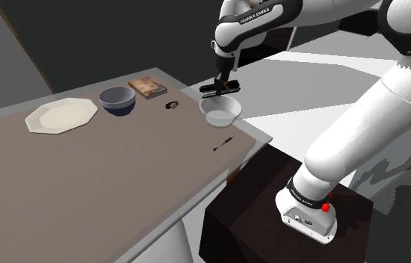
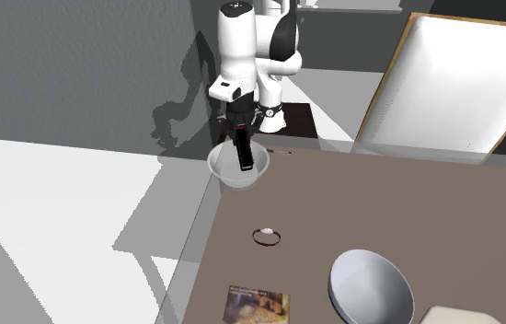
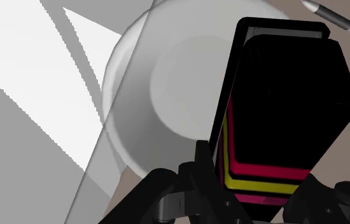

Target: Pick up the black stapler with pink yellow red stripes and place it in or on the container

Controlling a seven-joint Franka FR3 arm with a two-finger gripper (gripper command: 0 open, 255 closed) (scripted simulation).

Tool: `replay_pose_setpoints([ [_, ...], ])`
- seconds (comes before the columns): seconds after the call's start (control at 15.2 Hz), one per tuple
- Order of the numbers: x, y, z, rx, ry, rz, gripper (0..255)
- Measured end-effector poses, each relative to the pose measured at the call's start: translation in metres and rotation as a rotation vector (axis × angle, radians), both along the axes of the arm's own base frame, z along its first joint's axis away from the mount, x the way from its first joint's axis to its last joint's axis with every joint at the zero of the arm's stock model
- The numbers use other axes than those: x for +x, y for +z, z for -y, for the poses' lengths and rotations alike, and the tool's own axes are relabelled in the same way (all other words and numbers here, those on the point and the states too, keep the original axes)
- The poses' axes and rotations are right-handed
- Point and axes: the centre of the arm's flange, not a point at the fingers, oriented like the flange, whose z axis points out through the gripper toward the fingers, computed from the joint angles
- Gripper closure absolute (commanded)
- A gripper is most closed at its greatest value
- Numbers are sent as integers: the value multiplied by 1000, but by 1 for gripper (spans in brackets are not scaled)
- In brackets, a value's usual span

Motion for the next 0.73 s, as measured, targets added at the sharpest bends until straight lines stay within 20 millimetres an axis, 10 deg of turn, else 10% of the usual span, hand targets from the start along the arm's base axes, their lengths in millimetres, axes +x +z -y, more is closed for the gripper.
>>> replay_pose_setpoints([
  [0.73, -6, -53, 13, 0, 2, 0, 255],
])
